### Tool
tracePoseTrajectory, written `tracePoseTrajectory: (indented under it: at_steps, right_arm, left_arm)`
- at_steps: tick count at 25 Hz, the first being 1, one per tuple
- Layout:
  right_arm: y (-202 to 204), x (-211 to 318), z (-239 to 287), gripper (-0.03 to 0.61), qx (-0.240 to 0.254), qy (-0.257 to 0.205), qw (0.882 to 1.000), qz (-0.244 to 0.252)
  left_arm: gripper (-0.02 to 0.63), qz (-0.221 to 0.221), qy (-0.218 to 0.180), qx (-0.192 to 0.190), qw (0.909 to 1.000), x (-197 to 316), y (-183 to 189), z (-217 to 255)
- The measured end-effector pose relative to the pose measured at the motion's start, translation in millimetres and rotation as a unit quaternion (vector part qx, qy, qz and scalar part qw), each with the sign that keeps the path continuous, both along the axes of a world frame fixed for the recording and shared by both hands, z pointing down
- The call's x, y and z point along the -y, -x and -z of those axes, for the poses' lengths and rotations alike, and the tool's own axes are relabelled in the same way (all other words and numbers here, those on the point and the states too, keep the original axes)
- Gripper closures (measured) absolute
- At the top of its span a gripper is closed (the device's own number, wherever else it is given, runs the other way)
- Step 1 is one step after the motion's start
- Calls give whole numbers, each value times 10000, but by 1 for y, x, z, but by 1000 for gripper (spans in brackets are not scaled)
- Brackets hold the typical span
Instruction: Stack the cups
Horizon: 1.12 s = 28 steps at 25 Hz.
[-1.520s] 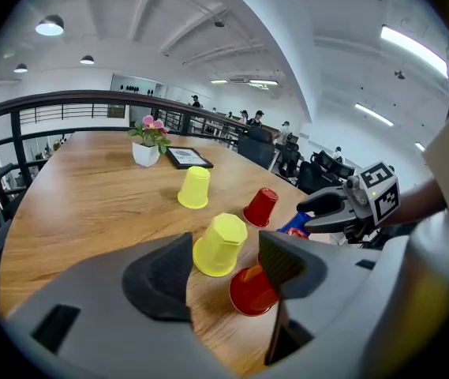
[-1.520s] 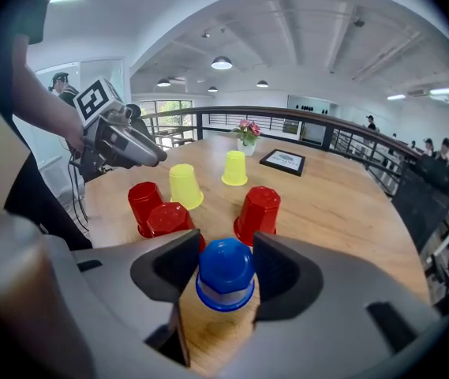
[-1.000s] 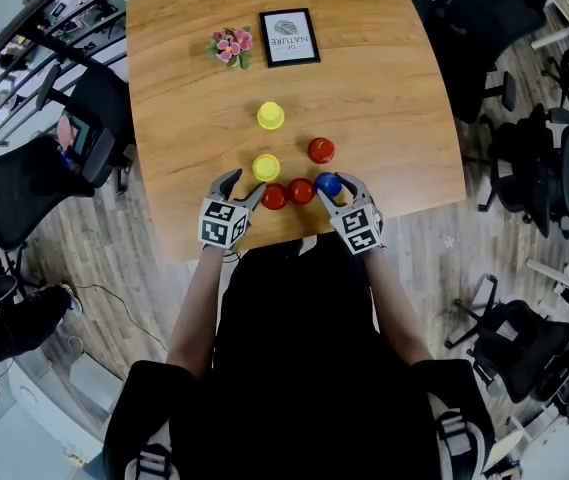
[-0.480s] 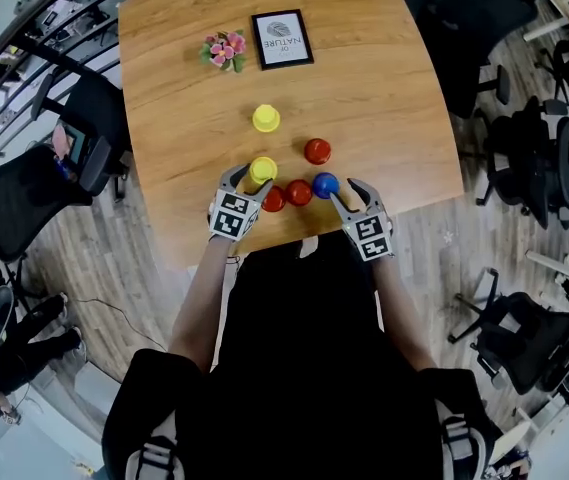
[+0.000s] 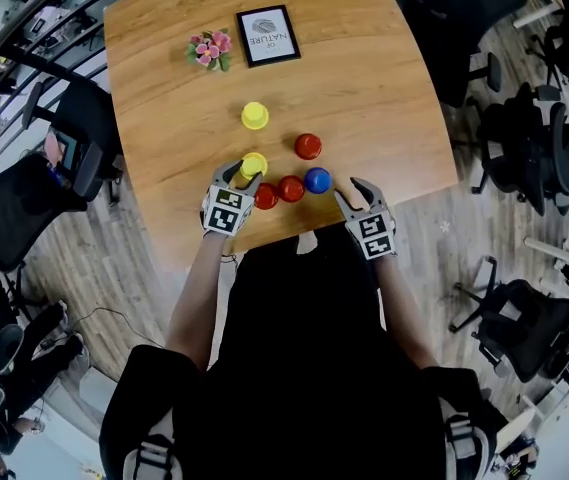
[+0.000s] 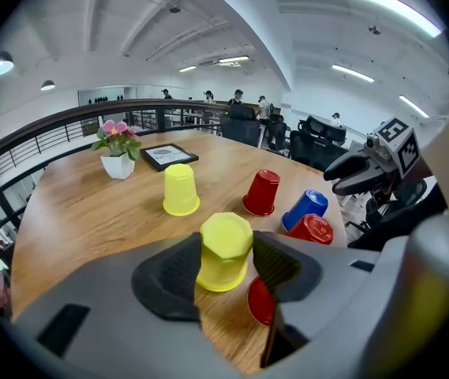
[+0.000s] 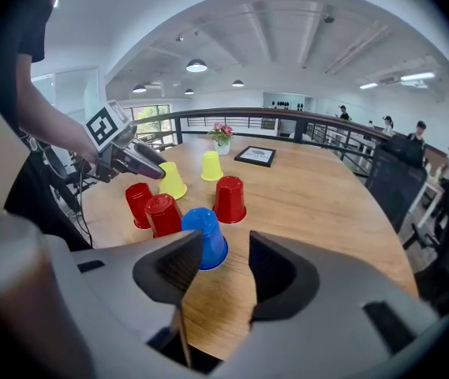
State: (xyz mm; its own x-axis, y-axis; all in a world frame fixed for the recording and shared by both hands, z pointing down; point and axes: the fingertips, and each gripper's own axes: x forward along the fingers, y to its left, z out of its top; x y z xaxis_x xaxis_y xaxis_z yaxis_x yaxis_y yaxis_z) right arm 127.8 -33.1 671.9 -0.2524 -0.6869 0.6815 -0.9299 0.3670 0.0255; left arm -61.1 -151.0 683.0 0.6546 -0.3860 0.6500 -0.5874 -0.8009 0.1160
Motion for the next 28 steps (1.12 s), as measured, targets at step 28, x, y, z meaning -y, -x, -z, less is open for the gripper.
tracePoseTrajectory:
  at_steps: [28]
  right_arm:
    - [11, 62, 0, 383, 394, -17, 9879, 1497]
  left_arm:
    - [387, 241, 235, 68, 9994, -58, -30, 87]
